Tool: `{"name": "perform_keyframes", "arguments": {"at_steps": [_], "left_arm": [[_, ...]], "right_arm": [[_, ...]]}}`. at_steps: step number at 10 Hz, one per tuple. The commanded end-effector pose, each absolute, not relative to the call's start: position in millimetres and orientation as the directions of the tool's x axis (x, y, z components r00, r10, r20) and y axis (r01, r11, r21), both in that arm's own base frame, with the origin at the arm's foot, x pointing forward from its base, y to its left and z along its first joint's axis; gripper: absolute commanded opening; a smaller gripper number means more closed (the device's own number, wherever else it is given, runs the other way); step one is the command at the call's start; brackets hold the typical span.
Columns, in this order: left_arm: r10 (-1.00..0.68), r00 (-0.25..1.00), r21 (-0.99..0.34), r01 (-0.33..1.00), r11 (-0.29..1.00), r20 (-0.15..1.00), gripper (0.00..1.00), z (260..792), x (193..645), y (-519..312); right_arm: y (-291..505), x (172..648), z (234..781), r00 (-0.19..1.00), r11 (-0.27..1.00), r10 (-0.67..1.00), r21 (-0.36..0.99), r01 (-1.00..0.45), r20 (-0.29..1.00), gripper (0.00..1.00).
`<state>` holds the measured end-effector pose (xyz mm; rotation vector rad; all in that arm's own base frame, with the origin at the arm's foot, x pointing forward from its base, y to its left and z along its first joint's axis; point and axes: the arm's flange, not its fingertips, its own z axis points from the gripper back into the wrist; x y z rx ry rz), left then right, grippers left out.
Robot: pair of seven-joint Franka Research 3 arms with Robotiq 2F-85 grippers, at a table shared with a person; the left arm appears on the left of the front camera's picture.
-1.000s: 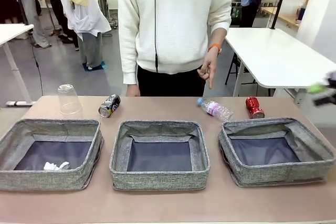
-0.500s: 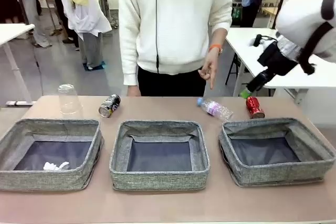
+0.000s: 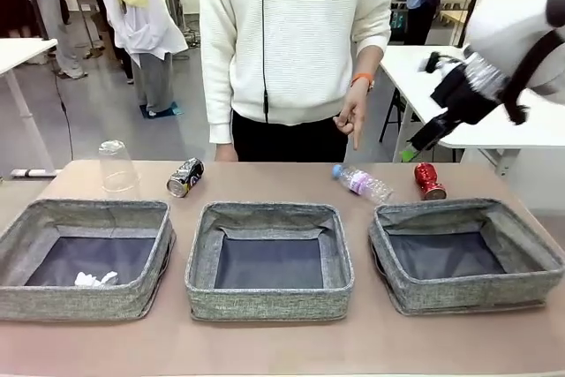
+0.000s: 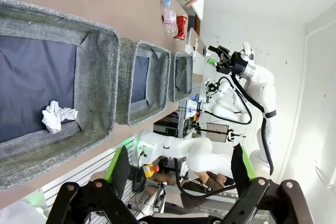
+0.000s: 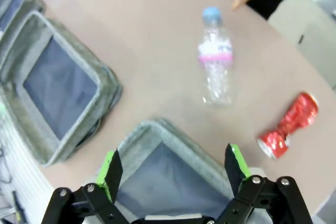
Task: Sort the waste into the appropriate baskets.
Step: Pick up the waste item pointed out by the person.
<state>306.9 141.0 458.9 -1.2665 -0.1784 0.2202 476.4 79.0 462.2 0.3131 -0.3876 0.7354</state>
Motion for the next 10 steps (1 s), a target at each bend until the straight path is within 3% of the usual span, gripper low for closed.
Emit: {"name": "perform_keyframes", "arguments": {"at_steps": [1, 5, 10], "left_arm": [[0.259, 0.965, -0.961, -0.045, 0.272, 0.028, 1.0, 460, 307, 142], [0.259, 0.965, -0.961, -0.045, 0.272, 0.028, 1.0, 460, 307, 142], [0.259, 0.965, -0.961, -0.045, 0.272, 0.028, 1.0, 460, 307, 142]], "right_arm": [[105, 523, 431, 0.633, 0.671, 0.639, 0.085, -0.736, 0.438, 1.0], [142, 578, 361, 0.644, 0.707, 0.646, -0.004, -0.707, 0.41, 1.0], [145, 599, 316, 0.67, 0.735, 0.629, -0.022, -0.677, 0.393, 1.0]]}}
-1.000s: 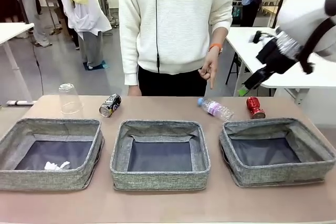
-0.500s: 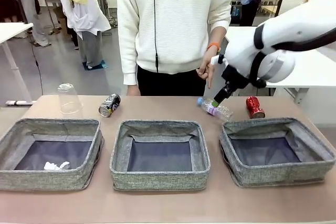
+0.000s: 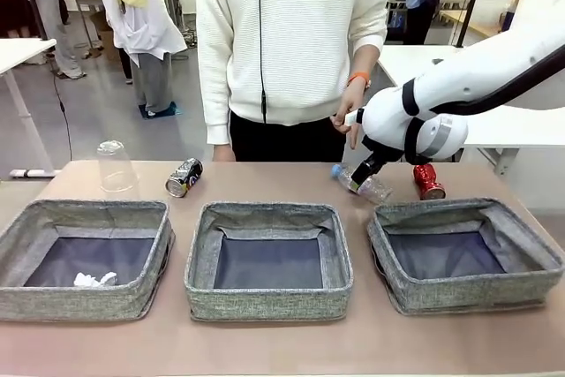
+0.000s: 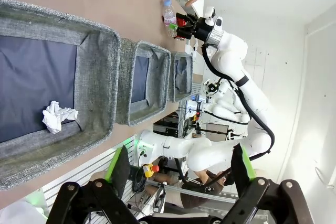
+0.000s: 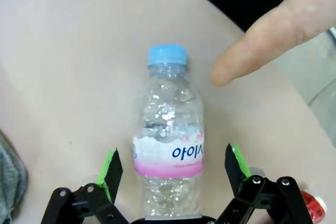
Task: Sort the waste into the appropriate baskets.
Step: Pick up the waste item pointed out by the person.
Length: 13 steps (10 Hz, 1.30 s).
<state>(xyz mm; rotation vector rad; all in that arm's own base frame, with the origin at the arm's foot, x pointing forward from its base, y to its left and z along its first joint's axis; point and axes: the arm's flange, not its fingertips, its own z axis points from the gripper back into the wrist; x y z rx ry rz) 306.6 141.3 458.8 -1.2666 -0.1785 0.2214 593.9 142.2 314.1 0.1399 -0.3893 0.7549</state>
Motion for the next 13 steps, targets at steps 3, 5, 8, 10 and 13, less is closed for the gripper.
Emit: {"name": "perform_keyframes", "arguments": {"at_steps": [3, 5, 8, 10, 13], "left_arm": [[0.259, 0.965, -0.961, -0.045, 0.272, 0.028, 1.0, 460.1, 306.7, 141.5], [0.259, 0.965, -0.961, -0.045, 0.272, 0.028, 1.0, 460.1, 306.7, 141.5], [0.259, 0.965, -0.961, -0.045, 0.272, 0.028, 1.0, 460.1, 306.7, 141.5], [0.259, 0.965, -0.961, -0.045, 0.272, 0.028, 1.0, 460.1, 306.7, 141.5], [0.259, 0.965, -0.961, -0.045, 0.272, 0.028, 1.0, 460.1, 306.7, 141.5]], "right_arm": [[144.0, 599.4, 314.5, 0.674, 0.74, 0.626, -0.026, -0.672, 0.391, 1.0], [145.2, 599.3, 313.3, 0.68, 0.743, 0.625, -0.027, -0.668, 0.384, 1.0], [146.0, 599.8, 314.0, 0.694, 0.755, 0.612, -0.017, -0.656, 0.379, 0.0], [144.3, 600.4, 313.4, 0.705, 0.759, 0.599, 0.012, -0.651, 0.38, 0.0], [139.3, 600.2, 311.2, 0.716, 0.764, 0.596, 0.016, -0.645, 0.364, 0.35]]}}
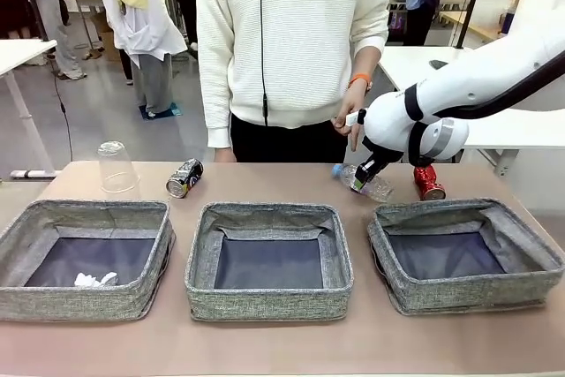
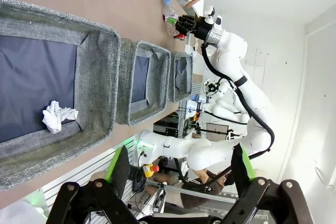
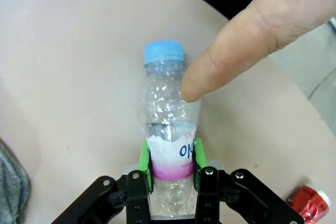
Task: Sort the waste into the appropriate baskets.
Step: Pick up the waste item pointed out by the person.
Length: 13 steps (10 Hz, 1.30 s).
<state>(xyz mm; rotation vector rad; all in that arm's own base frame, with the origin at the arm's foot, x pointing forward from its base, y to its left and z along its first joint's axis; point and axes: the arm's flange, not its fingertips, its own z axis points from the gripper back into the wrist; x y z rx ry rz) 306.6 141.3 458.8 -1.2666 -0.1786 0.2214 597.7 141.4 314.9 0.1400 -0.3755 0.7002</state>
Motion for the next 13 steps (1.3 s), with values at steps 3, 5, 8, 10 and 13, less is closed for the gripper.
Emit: {"name": "perform_keyframes", "arguments": {"at_steps": [3, 5, 8, 10, 13], "left_arm": [[0.259, 0.965, -0.961, -0.045, 0.272, 0.028, 1.0, 460, 307, 142], [0.259, 0.965, -0.961, -0.045, 0.272, 0.028, 1.0, 460, 307, 142], [0.259, 0.965, -0.961, -0.045, 0.272, 0.028, 1.0, 460, 307, 142], [0.259, 0.965, -0.961, -0.045, 0.272, 0.028, 1.0, 460, 307, 142], [0.259, 0.965, -0.961, -0.045, 0.272, 0.028, 1.0, 460, 307, 142]], "right_arm": [[136, 601, 312, 0.723, 0.771, 0.588, 0.021, -0.637, 0.363, 0.35], [125, 598, 323, 0.744, 0.79, 0.567, 0.023, -0.613, 0.354, 0.35], [46, 523, 445, 0.899, 0.96, 0.205, 0.097, -0.261, 0.387, 0.35], [72, 446, 505, 0.92, 0.975, 0.012, 0.2, -0.098, 0.391, 0.35], [142, 385, 495, 0.979, 0.979, 0.128, 0.14, -0.15, 0.156, 0.35]]}}
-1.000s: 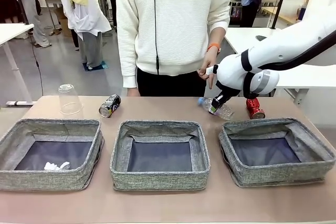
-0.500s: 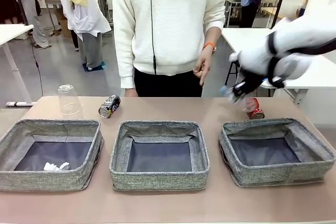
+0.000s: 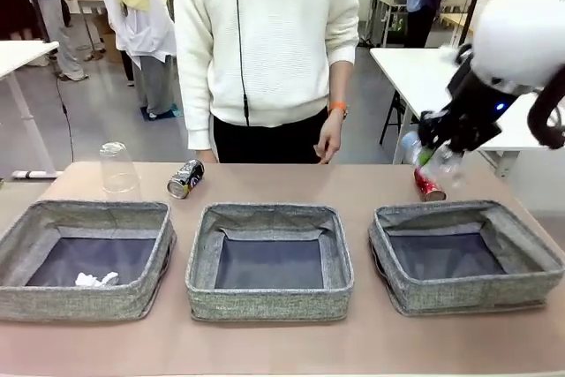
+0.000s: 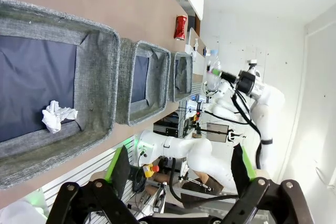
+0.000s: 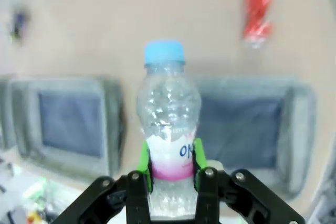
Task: Sort the waste into the appropriate baskets.
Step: Pick up the waste item pointed out by the person.
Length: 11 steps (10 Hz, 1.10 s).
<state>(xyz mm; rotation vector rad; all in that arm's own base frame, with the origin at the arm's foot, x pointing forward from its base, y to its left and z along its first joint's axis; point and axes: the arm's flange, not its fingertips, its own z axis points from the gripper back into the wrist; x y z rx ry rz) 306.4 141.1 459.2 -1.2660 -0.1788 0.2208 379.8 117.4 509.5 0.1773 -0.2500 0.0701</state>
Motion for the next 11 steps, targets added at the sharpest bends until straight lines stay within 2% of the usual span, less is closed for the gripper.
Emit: {"name": "perform_keyframes", "arguments": {"at_steps": [1, 2, 3, 4, 5, 7, 8, 9, 11], "left_arm": [[0.259, 0.965, -0.961, -0.045, 0.272, 0.028, 1.0, 460, 307, 142], [0.259, 0.965, -0.961, -0.045, 0.272, 0.028, 1.0, 460, 307, 142], [0.259, 0.965, -0.961, -0.045, 0.272, 0.028, 1.0, 460, 307, 142], [0.259, 0.965, -0.961, -0.045, 0.272, 0.028, 1.0, 460, 307, 142], [0.259, 0.965, -0.961, -0.045, 0.272, 0.028, 1.0, 460, 307, 142], [0.259, 0.965, -0.961, -0.045, 0.272, 0.028, 1.0, 460, 307, 142], [0.259, 0.965, -0.961, -0.045, 0.272, 0.028, 1.0, 460, 307, 142], [0.259, 0.965, -0.961, -0.045, 0.272, 0.028, 1.0, 460, 307, 142], [0.259, 0.965, -0.961, -0.045, 0.272, 0.028, 1.0, 460, 307, 142]], "right_arm": [[142, 396, 489, 0.979, 0.975, 0.152, 0.144, -0.171, 0.136, 0.35], [117, 380, 509, 0.967, 0.982, 0.047, 0.166, -0.091, 0.252, 0.35], [117, 380, 509, 0.967, 0.982, 0.047, 0.166, -0.091, 0.252, 0.35], [147, 369, 492, 0.978, 0.978, 0.112, 0.156, -0.14, 0.176, 0.35], [166, 383, 474, 0.982, 0.959, 0.061, 0.262, -0.107, 0.177, 0.35], [239, 401, 527, 0.991, 0.98, -0.045, 0.197, 0.019, 0.127, 0.35], [278, 404, 560, 0.988, 0.967, -0.154, 0.206, 0.151, -0.001, 0.35], [311, 402, 587, 0.96, 0.947, -0.272, 0.161, 0.278, -0.06, 0.35], [349, 384, 624, 0.976, 0.967, -0.216, 0.13, 0.218, -0.027, 0.35]]}}
